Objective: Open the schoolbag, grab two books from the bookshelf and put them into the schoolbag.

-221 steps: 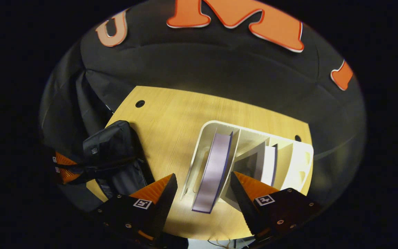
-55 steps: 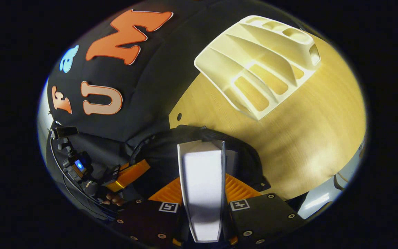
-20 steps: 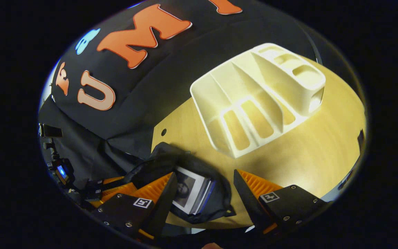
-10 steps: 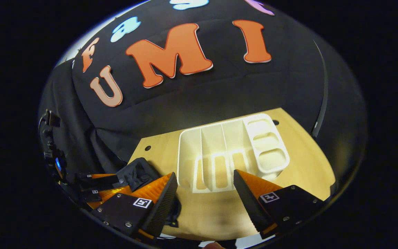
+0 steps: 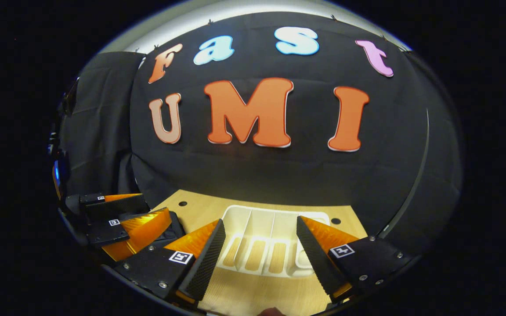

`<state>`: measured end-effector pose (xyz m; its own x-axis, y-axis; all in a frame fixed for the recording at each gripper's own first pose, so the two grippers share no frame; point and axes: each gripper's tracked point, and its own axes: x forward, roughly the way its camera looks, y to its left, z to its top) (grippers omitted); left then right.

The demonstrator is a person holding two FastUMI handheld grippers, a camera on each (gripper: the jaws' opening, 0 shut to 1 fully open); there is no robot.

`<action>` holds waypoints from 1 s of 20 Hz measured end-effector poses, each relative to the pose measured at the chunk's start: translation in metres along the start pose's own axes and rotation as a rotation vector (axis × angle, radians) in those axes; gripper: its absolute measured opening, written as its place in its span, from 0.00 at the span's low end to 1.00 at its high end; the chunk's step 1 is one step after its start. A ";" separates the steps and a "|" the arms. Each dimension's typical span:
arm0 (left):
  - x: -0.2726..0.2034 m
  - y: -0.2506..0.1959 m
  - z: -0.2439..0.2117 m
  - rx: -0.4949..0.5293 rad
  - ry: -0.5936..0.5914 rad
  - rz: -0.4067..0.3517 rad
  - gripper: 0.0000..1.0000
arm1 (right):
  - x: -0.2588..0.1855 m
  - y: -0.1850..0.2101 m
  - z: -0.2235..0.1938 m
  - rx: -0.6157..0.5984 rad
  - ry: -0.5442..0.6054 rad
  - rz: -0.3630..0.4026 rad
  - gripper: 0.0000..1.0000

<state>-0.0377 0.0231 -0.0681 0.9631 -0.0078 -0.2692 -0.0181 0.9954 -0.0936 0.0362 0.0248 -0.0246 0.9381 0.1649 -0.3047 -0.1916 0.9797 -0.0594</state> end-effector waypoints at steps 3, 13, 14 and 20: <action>-0.006 0.002 0.002 0.007 -0.084 0.056 0.97 | -0.006 0.008 0.018 0.004 -0.102 0.010 0.97; -0.028 -0.014 0.024 0.036 -0.219 0.084 0.95 | -0.018 0.022 -0.001 0.030 -0.086 0.062 0.97; -0.028 -0.018 0.021 0.043 -0.216 0.071 0.95 | -0.016 0.022 0.000 0.022 -0.086 0.055 0.97; -0.020 -0.028 0.021 0.085 -0.208 0.070 0.96 | -0.022 0.010 -0.003 0.000 -0.101 0.026 0.97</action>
<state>-0.0511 -0.0021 -0.0400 0.9951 0.0721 -0.0681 -0.0722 0.9974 0.0018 0.0131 0.0304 -0.0211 0.9573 0.2006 -0.2083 -0.2159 0.9750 -0.0532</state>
